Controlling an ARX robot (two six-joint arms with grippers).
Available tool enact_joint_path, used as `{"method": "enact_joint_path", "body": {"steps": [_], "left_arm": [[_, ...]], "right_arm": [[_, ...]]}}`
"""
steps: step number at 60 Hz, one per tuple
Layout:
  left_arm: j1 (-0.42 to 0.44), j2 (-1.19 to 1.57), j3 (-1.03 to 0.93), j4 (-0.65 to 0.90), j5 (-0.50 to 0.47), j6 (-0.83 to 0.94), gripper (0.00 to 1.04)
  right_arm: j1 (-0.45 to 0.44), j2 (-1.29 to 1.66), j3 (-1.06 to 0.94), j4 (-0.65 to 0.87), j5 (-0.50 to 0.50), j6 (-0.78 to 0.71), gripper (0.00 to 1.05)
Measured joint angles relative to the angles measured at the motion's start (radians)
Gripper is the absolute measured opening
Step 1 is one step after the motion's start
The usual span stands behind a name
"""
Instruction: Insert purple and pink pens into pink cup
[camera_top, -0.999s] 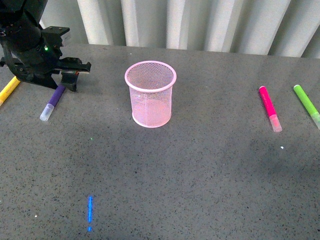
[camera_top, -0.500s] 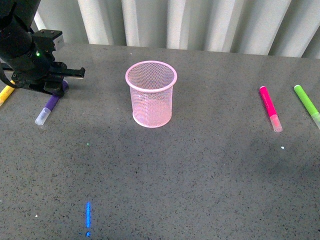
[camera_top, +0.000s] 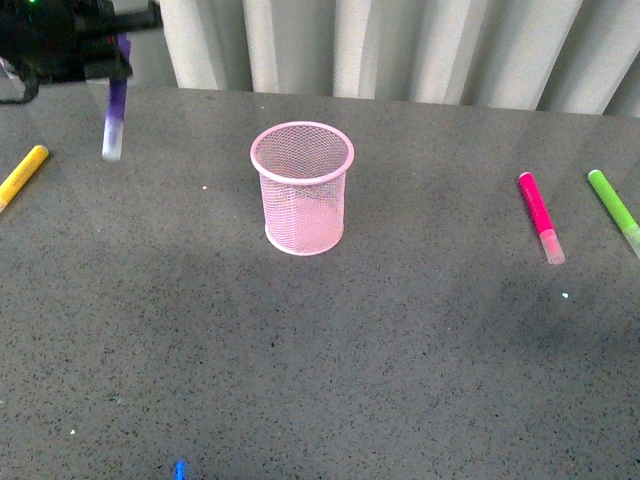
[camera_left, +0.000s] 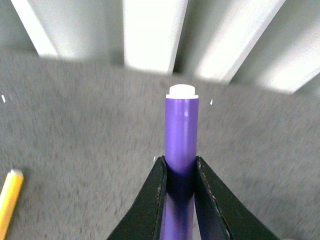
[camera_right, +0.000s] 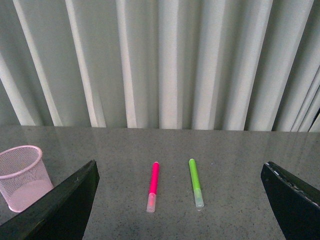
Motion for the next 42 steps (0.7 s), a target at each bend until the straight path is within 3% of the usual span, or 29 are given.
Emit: {"method": "enact_joint_path", "body": {"steps": [7,14,21,30,42], "left_arm": [[-0.069,-0.092,-0.148,0.319,-0.073,-0.019,0.12],[-0.224,-0.125,-0.311,0.697,-0.187,-0.030,0.12],[-0.353,-0.074,-0.364,0.910,-0.291,-0.011,0.12],[-0.471,0.049,-0.364,1.060,-0.394,0.025,0.12],[-0.493,0.148,-0.329,1.065,-0.430,0.025,0.12]], "right_arm": [[0.000,0.000,0.000,0.000,0.000,0.000,0.98],[0.000,0.000,0.000,0.000,0.000,0.000,0.98],[0.000,0.000,0.000,0.000,0.000,0.000,0.98],[0.000,0.000,0.000,0.000,0.000,0.000,0.98],[0.000,0.000,0.000,0.000,0.000,0.000,0.98]]}}
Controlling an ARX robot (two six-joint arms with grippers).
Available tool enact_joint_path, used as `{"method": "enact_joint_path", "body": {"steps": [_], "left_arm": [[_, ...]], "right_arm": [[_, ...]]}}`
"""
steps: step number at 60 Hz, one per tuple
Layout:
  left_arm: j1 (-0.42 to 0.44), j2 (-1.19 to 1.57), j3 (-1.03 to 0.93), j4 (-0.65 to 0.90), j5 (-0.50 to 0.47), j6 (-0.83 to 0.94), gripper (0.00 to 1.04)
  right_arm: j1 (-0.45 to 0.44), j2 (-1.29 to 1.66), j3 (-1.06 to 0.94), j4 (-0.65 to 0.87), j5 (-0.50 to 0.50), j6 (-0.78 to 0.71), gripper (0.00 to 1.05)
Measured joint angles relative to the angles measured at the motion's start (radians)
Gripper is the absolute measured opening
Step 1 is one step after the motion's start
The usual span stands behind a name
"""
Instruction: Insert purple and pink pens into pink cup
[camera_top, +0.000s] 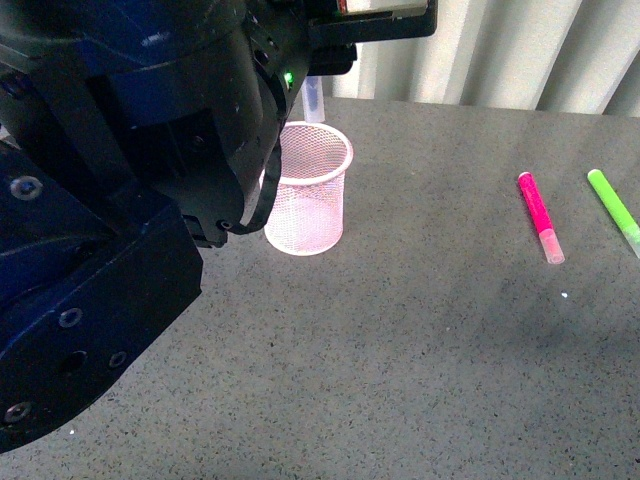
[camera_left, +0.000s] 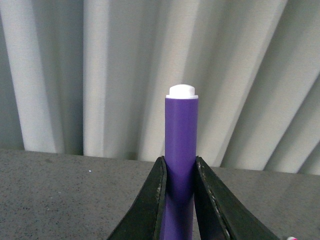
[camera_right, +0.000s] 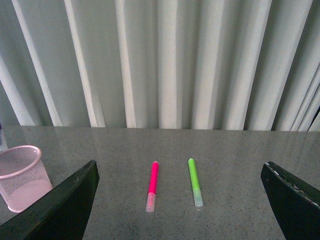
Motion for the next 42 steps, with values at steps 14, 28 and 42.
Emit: {"method": "enact_joint_path", "body": {"steps": [14,28,42], "left_arm": [[0.026,0.102,0.065,-0.040,-0.007,-0.011,0.12],[0.059,0.117,0.089,-0.078,-0.006,-0.053,0.12],[0.058,0.119,0.053,-0.183,0.023,-0.137,0.14]], "right_arm": [[0.000,0.000,0.000,0.000,-0.002,0.000,0.98],[0.000,0.000,0.000,0.000,-0.002,0.000,0.98],[0.000,0.000,0.000,0.000,-0.002,0.000,0.98]]}}
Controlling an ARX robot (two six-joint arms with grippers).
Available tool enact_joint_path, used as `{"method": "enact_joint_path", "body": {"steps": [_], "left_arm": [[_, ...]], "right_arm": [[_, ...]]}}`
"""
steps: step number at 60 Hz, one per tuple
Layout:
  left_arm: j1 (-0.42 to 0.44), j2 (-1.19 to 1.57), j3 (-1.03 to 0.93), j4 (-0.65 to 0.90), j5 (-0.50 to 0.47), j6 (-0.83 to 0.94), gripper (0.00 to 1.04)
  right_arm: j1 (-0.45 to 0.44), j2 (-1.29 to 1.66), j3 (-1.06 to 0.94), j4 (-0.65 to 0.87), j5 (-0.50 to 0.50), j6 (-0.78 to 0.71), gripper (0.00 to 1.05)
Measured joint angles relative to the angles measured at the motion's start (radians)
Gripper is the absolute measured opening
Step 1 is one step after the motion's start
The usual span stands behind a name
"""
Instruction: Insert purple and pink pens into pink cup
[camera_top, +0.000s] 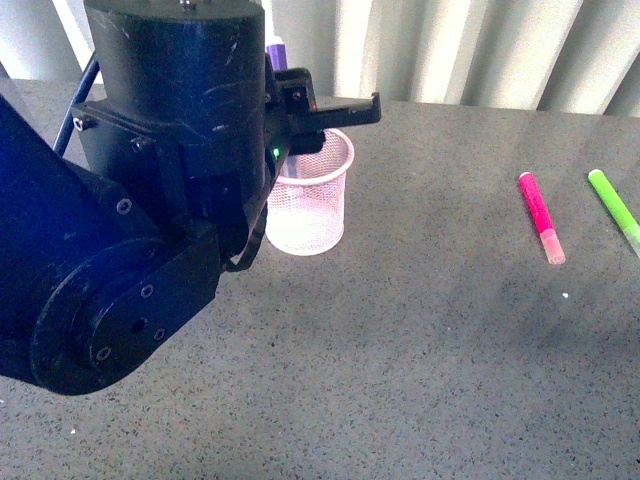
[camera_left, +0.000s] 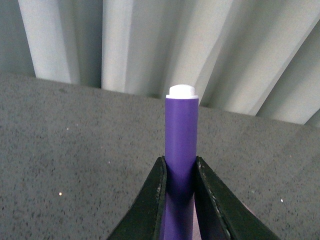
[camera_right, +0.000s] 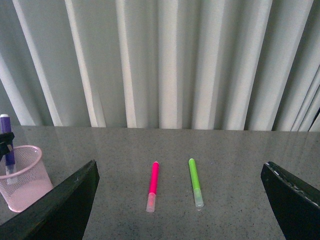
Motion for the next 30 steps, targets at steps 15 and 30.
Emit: {"method": "enact_joint_path", "body": {"steps": [15,30], "left_arm": [[-0.008,-0.123,-0.086,-0.187,0.048,-0.049,0.58],[-0.014,-0.346,-0.155,-0.523,0.058,-0.013,0.99]], "right_arm": [[0.000,0.000,0.000,0.000,0.000,0.000,0.98],[0.000,0.000,0.000,0.000,0.000,0.000,0.98]]}}
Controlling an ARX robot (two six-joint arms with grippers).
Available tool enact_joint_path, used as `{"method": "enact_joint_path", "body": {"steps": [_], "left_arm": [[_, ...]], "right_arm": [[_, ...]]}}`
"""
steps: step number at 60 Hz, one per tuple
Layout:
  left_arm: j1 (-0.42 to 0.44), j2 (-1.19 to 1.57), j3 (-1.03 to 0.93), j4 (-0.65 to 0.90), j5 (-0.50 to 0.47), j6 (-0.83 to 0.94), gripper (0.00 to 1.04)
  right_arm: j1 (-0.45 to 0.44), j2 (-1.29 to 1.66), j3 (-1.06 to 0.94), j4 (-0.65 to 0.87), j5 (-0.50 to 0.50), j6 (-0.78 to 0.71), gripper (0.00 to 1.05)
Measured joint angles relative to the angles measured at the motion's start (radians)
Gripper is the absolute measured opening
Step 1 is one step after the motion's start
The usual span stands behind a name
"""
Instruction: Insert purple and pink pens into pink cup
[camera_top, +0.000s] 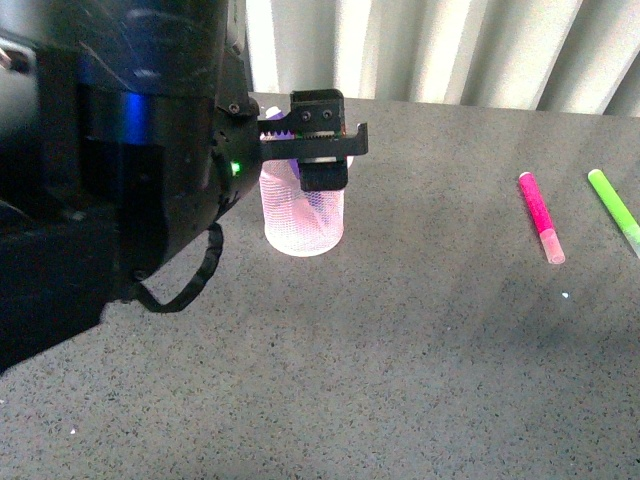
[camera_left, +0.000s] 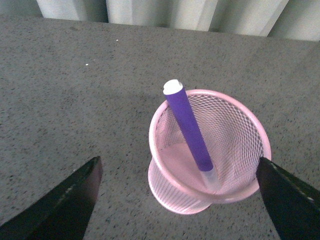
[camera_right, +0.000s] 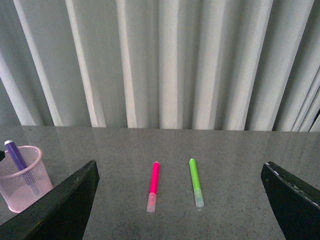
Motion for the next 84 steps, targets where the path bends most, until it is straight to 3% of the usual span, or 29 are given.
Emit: {"method": "enact_joint_path", "body": {"steps": [12,15,22,31,44,54,63,77,79,84], "left_arm": [[-0.001,-0.009,-0.004,-0.008,-0.005,0.022,0.98],[0.004,0.026,-0.068,0.251,-0.100,0.096,0.87],[0.060,-0.003,-0.243,0.602,-0.080,0.195,0.67],[0.146,-0.158,-0.383,0.668,-0.021,0.229,0.43],[0.253,-0.378,-0.552,0.598,0.100,0.239,0.03],[0.319,-0.542,-0.625,0.505,0.155,0.247,0.04],[0.369,-0.785,-0.652,0.286,0.211,0.248,0.04],[0.423,-1.000,-0.697,0.123,0.258,0.248,0.04],[0.457,-1.053,-0.704,0.080,0.316,0.248,0.04],[0.504,-1.116,-0.711,0.029,0.349,0.249,0.04]], "right_arm": [[0.000,0.000,0.000,0.000,0.000,0.000,0.98],[0.000,0.000,0.000,0.000,0.000,0.000,0.98],[0.000,0.000,0.000,0.000,0.002,0.000,0.98],[0.000,0.000,0.000,0.000,0.001,0.000,0.98],[0.000,0.000,0.000,0.000,0.002,0.000,0.98],[0.000,0.000,0.000,0.000,0.001,0.000,0.98],[0.000,0.000,0.000,0.000,0.002,0.000,0.98],[0.000,0.000,0.000,0.000,0.001,0.000,0.98],[0.000,0.000,0.000,0.000,0.002,0.000,0.98],[0.000,0.000,0.000,0.000,0.001,0.000,0.98]]}}
